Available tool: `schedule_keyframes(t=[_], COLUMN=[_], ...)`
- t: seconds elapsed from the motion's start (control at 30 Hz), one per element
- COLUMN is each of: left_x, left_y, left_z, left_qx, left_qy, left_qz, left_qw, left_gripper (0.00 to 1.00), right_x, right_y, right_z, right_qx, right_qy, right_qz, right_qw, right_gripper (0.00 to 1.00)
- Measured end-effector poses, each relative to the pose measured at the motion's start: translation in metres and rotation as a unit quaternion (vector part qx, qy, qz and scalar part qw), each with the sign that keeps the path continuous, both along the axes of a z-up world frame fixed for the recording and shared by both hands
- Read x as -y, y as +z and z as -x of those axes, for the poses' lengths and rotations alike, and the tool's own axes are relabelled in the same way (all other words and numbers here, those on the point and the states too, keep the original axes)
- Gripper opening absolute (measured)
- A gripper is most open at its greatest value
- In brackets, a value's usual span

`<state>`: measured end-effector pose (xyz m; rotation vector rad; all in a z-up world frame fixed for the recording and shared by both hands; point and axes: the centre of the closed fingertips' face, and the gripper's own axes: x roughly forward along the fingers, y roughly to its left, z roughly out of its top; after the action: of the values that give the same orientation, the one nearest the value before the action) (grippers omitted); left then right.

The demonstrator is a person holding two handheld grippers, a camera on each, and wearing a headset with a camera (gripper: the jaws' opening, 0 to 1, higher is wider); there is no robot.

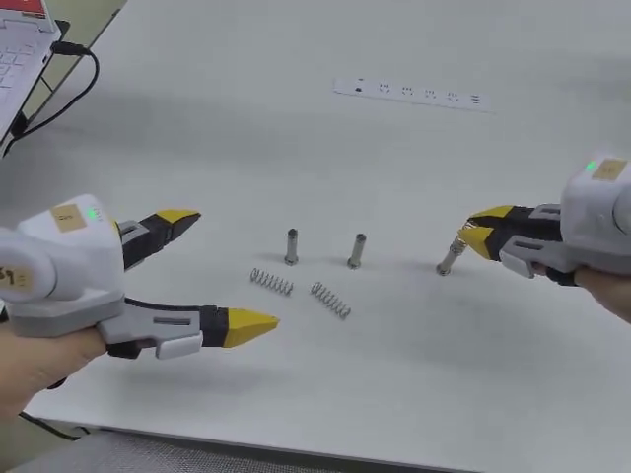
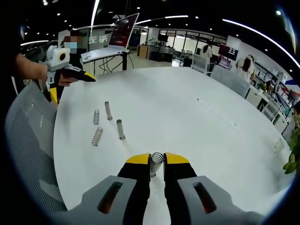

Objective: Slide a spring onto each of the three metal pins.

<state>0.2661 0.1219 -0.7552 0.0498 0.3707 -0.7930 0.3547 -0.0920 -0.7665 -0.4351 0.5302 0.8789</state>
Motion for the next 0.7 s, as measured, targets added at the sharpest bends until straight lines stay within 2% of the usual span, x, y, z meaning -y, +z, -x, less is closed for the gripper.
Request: schedule_keyframes(t=[0.57,0.7], left_x=[-0.002,-0.004], left_y=[-0.002,-0.001], left_z=[0.000,0.000], left_qx=[-0.002,-0.002], left_qy=[0.002,0.004], left_qz=[-0.002,-0.002], left_qw=[1.0000,1.0000], left_gripper=[0.92,0.92], right_x=[-0.001,-0.001], right_y=[-0.016,-0.023], right_z=[0.001,0.002], right_qx=[-0.011,-0.024], right_qy=[0.006,0.004], right_qz=[0.020,0.023], right_qw=[0.9997,0.9994], right_gripper=[0.08,0.08])
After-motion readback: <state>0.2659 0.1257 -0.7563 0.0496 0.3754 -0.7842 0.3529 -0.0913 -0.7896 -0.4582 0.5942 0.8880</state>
